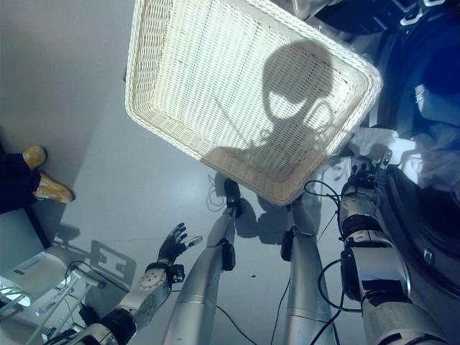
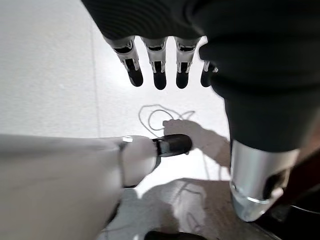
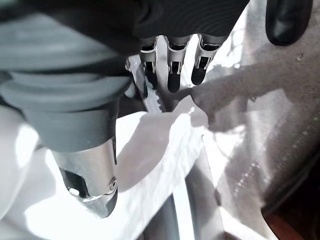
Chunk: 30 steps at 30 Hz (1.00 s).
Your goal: Put the clothes into the washing machine.
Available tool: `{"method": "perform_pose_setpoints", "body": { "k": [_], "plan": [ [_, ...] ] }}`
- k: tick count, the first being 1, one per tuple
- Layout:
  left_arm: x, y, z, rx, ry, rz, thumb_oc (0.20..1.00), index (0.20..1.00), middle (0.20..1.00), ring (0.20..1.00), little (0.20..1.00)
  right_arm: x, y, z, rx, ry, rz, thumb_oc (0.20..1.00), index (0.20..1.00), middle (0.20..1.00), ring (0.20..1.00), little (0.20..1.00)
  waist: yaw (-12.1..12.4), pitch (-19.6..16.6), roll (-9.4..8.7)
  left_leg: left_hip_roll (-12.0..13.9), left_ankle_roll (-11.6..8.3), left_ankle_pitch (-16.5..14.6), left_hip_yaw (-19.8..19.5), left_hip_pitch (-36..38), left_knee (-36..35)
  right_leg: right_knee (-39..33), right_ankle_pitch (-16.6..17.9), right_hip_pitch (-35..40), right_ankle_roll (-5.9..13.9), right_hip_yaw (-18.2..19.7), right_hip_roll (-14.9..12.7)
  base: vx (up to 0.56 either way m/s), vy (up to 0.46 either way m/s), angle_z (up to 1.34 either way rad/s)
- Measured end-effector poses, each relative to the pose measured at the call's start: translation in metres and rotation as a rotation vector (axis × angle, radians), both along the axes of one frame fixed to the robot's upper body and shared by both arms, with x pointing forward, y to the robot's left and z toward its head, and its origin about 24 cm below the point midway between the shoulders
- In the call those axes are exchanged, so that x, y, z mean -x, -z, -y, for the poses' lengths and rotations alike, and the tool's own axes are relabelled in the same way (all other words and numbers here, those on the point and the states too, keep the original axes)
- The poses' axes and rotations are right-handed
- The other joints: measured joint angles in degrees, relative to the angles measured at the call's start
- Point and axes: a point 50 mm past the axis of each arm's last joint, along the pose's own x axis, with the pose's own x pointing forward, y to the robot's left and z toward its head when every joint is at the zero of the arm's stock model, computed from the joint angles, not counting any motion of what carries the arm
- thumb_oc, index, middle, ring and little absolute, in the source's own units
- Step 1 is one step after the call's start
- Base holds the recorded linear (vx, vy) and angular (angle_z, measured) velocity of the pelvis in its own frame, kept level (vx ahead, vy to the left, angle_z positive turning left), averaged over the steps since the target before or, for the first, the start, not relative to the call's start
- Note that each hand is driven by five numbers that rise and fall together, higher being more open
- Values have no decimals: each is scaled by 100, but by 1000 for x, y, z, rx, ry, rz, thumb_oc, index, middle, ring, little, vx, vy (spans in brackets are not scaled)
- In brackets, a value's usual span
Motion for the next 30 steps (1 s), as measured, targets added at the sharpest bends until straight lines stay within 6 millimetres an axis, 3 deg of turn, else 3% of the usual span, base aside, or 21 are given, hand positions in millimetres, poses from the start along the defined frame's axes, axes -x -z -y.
{"method": "perform_pose_setpoints", "body": {
  "k": [4,13,14,15,16,17,22,28,30],
  "plan": [
    [-4,-15,-8,-16,6,40,1000,1000,1000,1000,1000,3,-9,9,60,29,-11,1000,1000,1000,1000,1000,64,0,0,2,-20,-18,-8,-276,138,66,-3,-243,-7,1,-10,26,-52,2],
    [-5,-17,-18,-30,-27,23,1000,1000,1000,1000,1000,3,-19,14,132,37,-17,1000,1000,1000,1000,1000,97,0,0,-3,-20,-31,-34,-492,288,63,51,-368,-42,-12,-25,0,-13,0],
    [-5,-18,-18,-29,-25,26,1000,1000,1000,1000,1000,3,-19,15,133,39,-18,959,959,959,959,959,119,0,0,-3,-19,-32,-35,-496,297,60,54,-367,-41,-12,-25,0,0,0],
    [-5,-19,-17,-27,-23,31,1000,1000,1000,1000,1000,4,-19,16,135,41,-17,573,573,573,573,573,151,0,0,-3,-19,-32,-35,-497,297,57,56,-368,-39,-13,-25,0,0,0],
    [-6,-21,-17,-26,-18,38,1000,1000,1000,1000,1000,5,-20,18,142,47,-20,504,504,504,504,504,177,0,0,-2,-19,-32,-36,-501,300,54,59,-367,-40,-15,-25,0,0,0],
    [-6,-22,-16,-24,-16,42,1000,1000,1000,1000,1000,6,-20,19,147,50,-25,200,200,200,200,200,191,0,0,-1,-21,-35,-36,-504,306,52,59,-367,-40,-15,-24,0,0,0],
    [-7,-24,-21,-33,-19,48,1000,1000,1000,1000,1000,7,-23,23,189,54,-38,200,200,200,200,200,216,0,0,-1,-16,-52,-38,-540,341,10,94,-366,-34,-20,-24,-14,5,-1],
    [-7,-25,-25,-45,-20,40,1000,1000,1000,1000,1000,7,-53,29,287,46,46,200,200,200,200,200,207,0,-1,22,38,-116,-36,-519,505,-191,246,-170,-6,-50,-3,-42,11,-3],
    [-7,-26,-24,-43,-13,42,1000,1000,1000,1000,1000,7,-51,29,288,45,36,200,200,200,200,200,227,0,-1,21,44,-113,-33,-486,505,-253,284,-113,3,-53,0,-49,10,-2]
  ]
}}
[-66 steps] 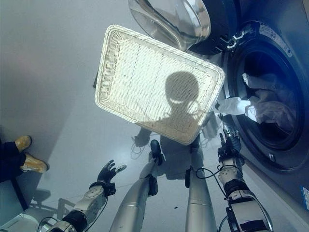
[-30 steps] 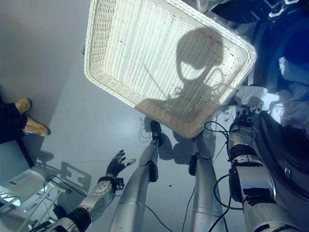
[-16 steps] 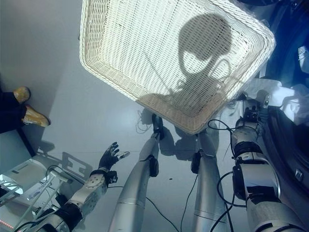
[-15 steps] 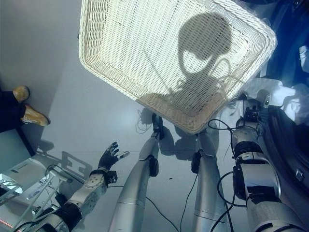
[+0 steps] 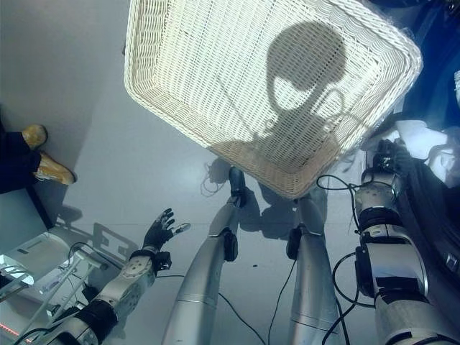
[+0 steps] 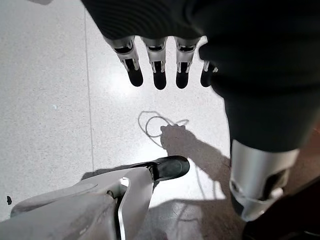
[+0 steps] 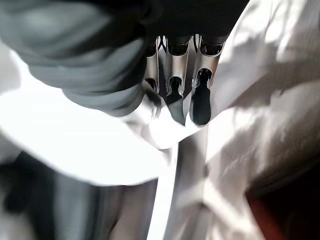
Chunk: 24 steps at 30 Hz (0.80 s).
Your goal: Put the clothes into the washing machine.
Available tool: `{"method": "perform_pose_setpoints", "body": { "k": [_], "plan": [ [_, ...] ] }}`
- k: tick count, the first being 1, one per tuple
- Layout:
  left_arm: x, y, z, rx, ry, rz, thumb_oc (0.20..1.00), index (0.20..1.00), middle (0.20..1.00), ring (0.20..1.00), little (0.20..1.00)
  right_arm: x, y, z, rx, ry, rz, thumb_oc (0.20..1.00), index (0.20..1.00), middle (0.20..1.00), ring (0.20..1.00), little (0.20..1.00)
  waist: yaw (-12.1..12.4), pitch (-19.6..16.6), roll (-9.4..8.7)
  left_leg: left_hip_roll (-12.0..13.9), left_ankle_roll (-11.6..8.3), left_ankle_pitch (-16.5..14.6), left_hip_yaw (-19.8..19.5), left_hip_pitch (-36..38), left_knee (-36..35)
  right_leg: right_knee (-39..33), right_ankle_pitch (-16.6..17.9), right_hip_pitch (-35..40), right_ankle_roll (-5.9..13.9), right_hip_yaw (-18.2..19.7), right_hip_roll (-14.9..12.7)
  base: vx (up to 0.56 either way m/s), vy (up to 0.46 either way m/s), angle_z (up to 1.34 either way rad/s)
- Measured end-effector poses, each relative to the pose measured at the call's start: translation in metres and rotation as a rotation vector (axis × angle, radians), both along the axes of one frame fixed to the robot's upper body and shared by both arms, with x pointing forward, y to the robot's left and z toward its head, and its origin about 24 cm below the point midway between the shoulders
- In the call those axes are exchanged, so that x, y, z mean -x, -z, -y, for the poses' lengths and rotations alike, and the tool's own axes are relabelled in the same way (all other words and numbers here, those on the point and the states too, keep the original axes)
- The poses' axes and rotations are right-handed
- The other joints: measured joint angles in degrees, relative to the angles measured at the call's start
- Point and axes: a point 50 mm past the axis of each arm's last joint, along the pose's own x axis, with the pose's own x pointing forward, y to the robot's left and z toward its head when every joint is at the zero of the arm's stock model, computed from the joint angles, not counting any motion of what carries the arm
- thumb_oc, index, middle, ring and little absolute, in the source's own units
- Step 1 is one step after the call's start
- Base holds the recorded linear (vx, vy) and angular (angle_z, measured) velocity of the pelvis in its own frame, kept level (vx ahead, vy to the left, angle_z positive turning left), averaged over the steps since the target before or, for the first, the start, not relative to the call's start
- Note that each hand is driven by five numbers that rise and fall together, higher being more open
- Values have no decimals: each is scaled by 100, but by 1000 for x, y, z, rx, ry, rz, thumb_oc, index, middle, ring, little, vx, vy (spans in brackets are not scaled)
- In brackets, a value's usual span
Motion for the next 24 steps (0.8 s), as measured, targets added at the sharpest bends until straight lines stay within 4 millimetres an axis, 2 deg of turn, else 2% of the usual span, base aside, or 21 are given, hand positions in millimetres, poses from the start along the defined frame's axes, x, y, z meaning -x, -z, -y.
{"method": "perform_pose_setpoints", "body": {
  "k": [9,13,16,22,24],
  "plan": [
    [0,-1,-4,3,-4,3,1000,1000,1000,1000,1000,3,0,3,41,13,-11,200,200,200,200,200,-70,2,-4,-27,115,-27,99,354,9,-505,331,525,125,121,69,-58,22,-7],
    [2,1,-10,5,-12,-4,1000,1000,1000,1000,1000,23,-21,33,112,122,45,200,200,200,200,200,-359,2,-4,-75,189,-25,138,683,-116,-864,508,958,229,125,52,-58,7,-3],
    [3,3,-12,6,-15,-17,1000,1000,1000,1000,1000,35,-34,48,157,179,75,200,200,200,200,200,-456,3,-6,-84,223,-49,240,893,-134,-989,580,1172,261,221,59,-55,0,-11],
    [5,7,-17,8,-25,-39,1000,1000,1000,1000,1000,41,-32,51,176,202,78,200,200,200,200,200,-584,5,-9,-61,225,-56,311,1246,-238,-1244,693,1538,271,289,115,-33,10,-10],
    [6,8,-20,13,-24,-43,1000,1000,1000,1000,1000,40,-32,45,171,192,105,200,200,200,200,200,-635,10,-17,-55,221,-61,385,1454,-311,-1340,739,1706,281,385,150,-23,33,-15]
  ]
}}
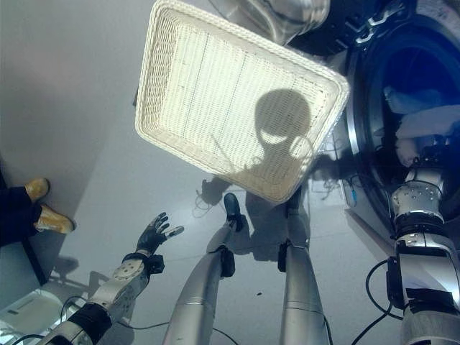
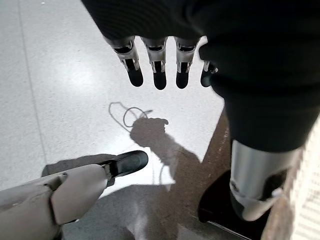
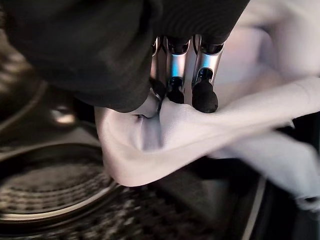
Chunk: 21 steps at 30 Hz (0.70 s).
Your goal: Put the clothes into the washing machine.
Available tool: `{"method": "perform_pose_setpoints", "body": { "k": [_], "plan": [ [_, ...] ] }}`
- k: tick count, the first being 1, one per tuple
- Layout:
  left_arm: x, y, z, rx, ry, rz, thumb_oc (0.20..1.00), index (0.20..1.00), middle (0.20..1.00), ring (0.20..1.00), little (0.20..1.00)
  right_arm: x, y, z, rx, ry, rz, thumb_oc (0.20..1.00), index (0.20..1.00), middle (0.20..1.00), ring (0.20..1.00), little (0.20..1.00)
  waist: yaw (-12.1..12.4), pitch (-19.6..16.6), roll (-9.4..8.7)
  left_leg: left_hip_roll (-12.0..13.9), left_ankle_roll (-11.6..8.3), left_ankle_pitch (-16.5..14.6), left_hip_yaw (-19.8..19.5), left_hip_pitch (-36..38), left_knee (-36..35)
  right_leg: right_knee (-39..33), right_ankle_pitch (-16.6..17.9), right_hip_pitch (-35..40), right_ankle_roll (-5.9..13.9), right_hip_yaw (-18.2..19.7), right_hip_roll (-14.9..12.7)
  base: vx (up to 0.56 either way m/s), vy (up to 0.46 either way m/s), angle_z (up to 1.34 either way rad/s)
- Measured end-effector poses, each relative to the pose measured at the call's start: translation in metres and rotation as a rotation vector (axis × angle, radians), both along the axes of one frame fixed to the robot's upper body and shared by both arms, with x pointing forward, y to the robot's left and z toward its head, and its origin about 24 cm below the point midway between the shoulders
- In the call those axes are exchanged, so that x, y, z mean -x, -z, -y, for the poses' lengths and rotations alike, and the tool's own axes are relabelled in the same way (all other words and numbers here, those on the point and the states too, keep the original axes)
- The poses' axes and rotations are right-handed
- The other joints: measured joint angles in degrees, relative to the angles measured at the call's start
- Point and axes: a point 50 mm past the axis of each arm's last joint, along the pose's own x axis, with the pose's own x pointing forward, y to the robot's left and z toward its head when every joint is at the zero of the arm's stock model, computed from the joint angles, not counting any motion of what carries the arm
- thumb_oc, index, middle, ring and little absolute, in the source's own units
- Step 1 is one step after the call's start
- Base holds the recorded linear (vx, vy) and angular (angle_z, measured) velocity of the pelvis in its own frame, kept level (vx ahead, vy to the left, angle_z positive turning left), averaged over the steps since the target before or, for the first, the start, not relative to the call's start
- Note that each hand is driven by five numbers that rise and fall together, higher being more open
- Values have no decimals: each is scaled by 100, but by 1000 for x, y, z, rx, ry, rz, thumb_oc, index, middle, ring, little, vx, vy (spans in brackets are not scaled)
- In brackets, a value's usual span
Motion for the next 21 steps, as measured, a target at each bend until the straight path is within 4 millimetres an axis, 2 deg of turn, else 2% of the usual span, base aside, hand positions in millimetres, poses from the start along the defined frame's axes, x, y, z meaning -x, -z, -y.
{"method": "perform_pose_setpoints", "body": {
  "k": [3,7,8,9,10,11,13,14,16,17,18,19,21],
  "plan": [
    [2,2,-2,4,-2,-8,1000,1000,1000,1000,1000,-1,5,-4,-36,-2,-1,200,200,200,200,200,15,9,-13,11,-7,-36,8,152,-26,-156,86,185,-11,52,40,-11,39,-10],
    [4,8,-6,-3,-7,-31,1000,1000,1000,1000,1000,4,15,0,-254,83,43,200,200,200,200,200,41,16,-24,14,-6,-110,17,282,-34,-231,123,314,-40,103,60,4,13,-9],
    [4,8,-6,-3,-6,-32,1000,1000,1000,1000,1000,6,17,2,-304,108,58,225,225,225,225,225,54,17,-26,15,-10,-124,10,291,-24,-231,123,322,-40,106,61,5,-17,-5],
    [4,8,-6,-3,-5,-31,1000,1000,1000,1000,1000,9,19,5,-377,144,79,460,460,460,460,460,78,21,-31,15,-13,-146,5,306,-11,-231,123,335,-41,111,62,3,-10,-3],
    [4,8,-6,-3,-5,-31,1000,1000,1000,1000,1000,9,19,5,-377,144,79,460,460,460,460,460,78,21,-31,15,-13,-146,5,306,-11,-231,123,335,-41,111,62,2,-5,-5],
    [3,6,-5,-4,1,-27,1000,1000,1000,1000,1000,19,34,13,-618,264,117,460,460,460,460,460,168,23,-36,15,-13,-188,-6,376,9,-231,117,413,-36,119,60,0,1,-3],
    [3,6,-5,-4,1,-27,1000,1000,1000,1000,1000,19,34,13,-618,264,117,460,460,460,460,460,168,23,-36,15,-13,-188,-6,376,9,-231,117,413,-36,119,60,0,0,-2],
    [4,7,-8,-18,2,-33,1000,1000,1000,1000,1000,18,35,11,-677,267,135,1000,1000,1000,1000,1000,149,27,-42,-12,23,-222,-7,417,24,-231,110,457,-28,112,22,28,-34,0],
    [3,6,-9,-21,4,-34,1000,1000,1000,1000,1000,19,37,13,-689,275,123,1000,1000,1000,1000,1000,148,28,-43,-9,24,-222,-17,427,36,-229,107,470,-24,113,4,24,-32,8],
    [0,-3,-17,-76,44,-39,1000,1000,1000,1000,1000,11,62,12,-741,175,-46,1000,1000,1000,1000,1000,153,28,-42,-12,-12,-245,-264,519,151,-153,37,648,-36,36,2,2,-8,17],
    [0,-3,-17,-76,44,-39,1000,1000,1000,1000,1000,11,62,12,-741,175,-46,1000,1000,1000,1000,1000,153,28,-42,-12,-12,-245,-264,519,151,-153,37,648,-36,36,2,-13,-90,32],
    [1,-7,-29,-88,23,-39,1000,1000,1000,1000,1000,2,73,3,-856,65,-85,1000,1000,1000,1000,1000,160,25,-38,-23,-16,-249,-347,638,130,-144,-5,814,-23,-53,0,-29,-98,20],
    [4,-5,-38,-105,1,-61,1000,1000,1000,1000,1000,-11,74,-14,-853,-77,-111,1000,1000,1000,1000,1000,-25,28,-42,-71,13,-203,-356,664,28,-147,-28,832,14,-92,-47,4,-88,25]
  ]
}}
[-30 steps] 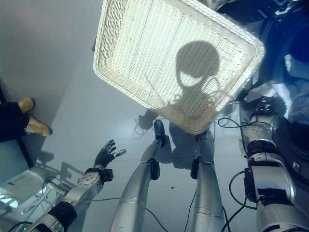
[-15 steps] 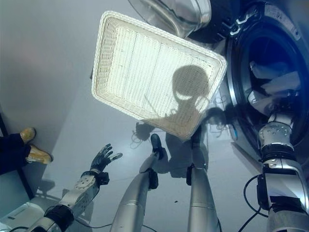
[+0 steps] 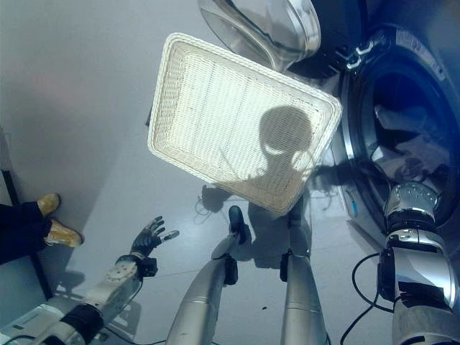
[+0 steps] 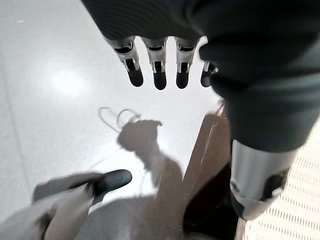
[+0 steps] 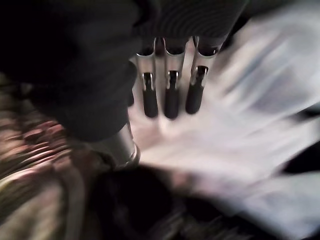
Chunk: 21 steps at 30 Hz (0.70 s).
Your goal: Put the clothes into the washing machine.
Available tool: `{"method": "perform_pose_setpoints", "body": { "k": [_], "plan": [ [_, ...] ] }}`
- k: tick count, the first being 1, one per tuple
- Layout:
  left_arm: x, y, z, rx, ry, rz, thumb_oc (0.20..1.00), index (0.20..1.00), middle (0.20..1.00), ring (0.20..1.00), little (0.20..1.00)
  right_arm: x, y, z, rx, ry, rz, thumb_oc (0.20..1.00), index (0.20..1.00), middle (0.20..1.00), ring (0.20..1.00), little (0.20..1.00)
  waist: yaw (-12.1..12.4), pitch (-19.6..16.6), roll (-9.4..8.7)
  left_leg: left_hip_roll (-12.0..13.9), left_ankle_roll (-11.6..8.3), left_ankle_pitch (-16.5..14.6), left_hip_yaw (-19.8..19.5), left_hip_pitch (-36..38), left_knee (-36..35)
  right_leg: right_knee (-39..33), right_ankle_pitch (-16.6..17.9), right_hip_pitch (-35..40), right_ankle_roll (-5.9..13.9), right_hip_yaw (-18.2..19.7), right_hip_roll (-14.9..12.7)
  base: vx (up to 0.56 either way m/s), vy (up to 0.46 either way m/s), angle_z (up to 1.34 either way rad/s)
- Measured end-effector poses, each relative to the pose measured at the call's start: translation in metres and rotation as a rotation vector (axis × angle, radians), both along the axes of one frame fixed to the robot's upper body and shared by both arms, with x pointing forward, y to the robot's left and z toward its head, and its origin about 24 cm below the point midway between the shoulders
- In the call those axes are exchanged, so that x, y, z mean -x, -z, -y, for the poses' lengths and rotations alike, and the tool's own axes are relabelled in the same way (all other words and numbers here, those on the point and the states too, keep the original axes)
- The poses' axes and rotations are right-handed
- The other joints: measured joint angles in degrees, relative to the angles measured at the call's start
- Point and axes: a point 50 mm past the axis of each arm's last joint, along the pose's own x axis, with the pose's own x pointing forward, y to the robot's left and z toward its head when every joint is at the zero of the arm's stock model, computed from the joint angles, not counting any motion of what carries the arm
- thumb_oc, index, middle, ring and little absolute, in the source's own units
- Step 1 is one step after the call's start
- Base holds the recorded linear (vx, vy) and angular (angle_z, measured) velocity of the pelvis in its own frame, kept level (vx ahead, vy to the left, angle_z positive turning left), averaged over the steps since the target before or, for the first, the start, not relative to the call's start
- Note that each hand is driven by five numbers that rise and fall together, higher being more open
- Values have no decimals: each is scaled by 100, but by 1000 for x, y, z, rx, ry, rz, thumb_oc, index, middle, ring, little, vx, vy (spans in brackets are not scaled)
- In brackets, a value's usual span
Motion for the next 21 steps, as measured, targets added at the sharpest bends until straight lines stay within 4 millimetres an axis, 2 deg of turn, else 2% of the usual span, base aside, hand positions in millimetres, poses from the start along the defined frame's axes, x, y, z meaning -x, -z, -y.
{"method": "perform_pose_setpoints", "body": {
  "k": [3,6,12,15,21],
  "plan": [
    [1,9,5,31,-14,-26,1000,1000,1000,1000,1000,-1,8,-3,13,-114,26,1000,1000,1000,1000,1000,-136,4,-13,-95,61,65,-43,3,-31,-1,-37,21,111,-8,-85,8,-31,16],
    [1,14,14,62,-4,-33,1000,1000,1000,1000,1000,0,5,3,58,-146,51,1000,1000,1000,1000,1000,-143,5,-15,-154,101,100,-62,-36,-75,-36,-27,3,169,19,-125,-18,-27,8],
    [1,14,15,62,-3,-33,1000,1000,1000,1000,1000,1,2,8,196,-255,158,1000,1000,1000,1000,1000,-144,8,-31,-177,118,151,-105,-139,-193,-118,8,-92,168,15,-125,-10,-5,4],
    [-1,12,14,66,-4,-31,1000,1000,1000,1000,1000,5,14,8,299,-354,163,1000,1000,1000,1000,1000,-170,16,-43,-159,116,150,-98,-128,-242,-159,26,-92,150,15,-107,-12,-3,-2],
    [-6,7,13,82,-9,-7,1000,1000,1000,1000,1000,2,21,-2,495,-477,153,1000,1000,1000,1000,1000,-223,36,-74,-148,103,136,-97,-77,-233,-160,27,-34,150,12,-96,-20,14,0]
  ]
}}
